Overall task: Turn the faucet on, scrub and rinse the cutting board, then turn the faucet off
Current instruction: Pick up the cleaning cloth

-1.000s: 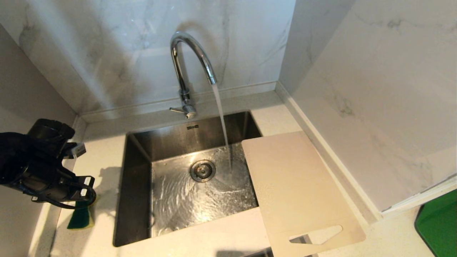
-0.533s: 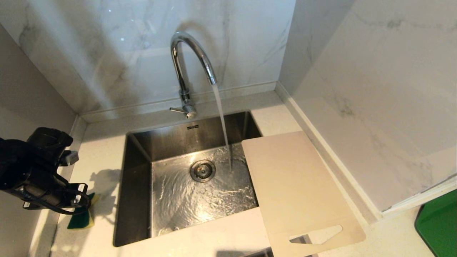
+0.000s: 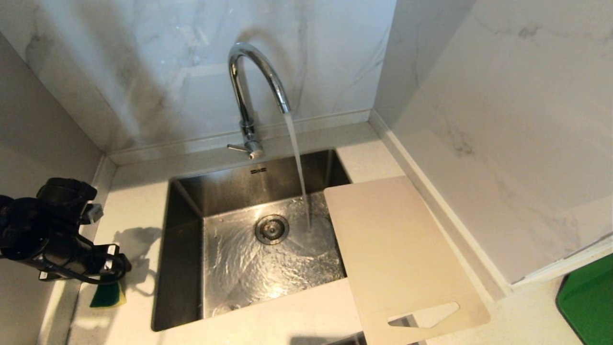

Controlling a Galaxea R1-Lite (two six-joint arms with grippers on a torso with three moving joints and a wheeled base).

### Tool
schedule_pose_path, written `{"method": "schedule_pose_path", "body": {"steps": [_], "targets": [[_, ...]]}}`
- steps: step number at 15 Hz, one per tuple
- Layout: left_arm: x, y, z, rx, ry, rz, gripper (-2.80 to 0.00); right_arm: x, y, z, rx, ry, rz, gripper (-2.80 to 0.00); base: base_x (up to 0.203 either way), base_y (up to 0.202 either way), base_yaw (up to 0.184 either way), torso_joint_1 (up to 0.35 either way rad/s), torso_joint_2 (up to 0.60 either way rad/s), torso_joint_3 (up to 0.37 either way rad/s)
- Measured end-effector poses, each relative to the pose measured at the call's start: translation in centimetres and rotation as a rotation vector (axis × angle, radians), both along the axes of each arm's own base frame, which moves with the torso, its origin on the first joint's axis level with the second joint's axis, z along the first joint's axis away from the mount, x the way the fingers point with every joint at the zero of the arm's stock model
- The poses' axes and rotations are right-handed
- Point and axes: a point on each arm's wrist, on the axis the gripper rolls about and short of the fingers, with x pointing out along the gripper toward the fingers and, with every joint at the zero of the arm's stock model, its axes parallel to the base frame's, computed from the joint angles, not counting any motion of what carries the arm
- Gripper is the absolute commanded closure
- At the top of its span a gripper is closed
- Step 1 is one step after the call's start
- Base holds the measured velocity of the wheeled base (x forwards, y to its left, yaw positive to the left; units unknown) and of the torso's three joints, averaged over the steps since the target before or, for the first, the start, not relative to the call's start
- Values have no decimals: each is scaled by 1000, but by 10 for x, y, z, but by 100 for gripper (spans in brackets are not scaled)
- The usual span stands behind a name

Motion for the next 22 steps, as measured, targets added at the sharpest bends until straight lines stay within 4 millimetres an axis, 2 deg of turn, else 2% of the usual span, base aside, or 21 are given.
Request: {"method": "schedule_pose_path", "body": {"steps": [8, 19, 20, 22], "targets": [[19, 0, -13, -58, -56, 37, -280, 0, 0, 0, 0, 0, 0, 0, 0, 0, 0, 0, 0, 0], [14, 12, -27, -140, -8, 39, -280, 0, 0, 0, 0, 0, 0, 0, 0, 0, 0, 0, 0, 0], [13, 12, -28, -141, -4, 40, 0, 0, 0, 0, 0, 0, 0, 0, 0, 0, 0, 0, 0, 0], [10, 13, -31, -141, 6, 43, 0, 0, 0, 0, 0, 0, 0, 0, 0, 0, 0, 0, 0, 0]]}}
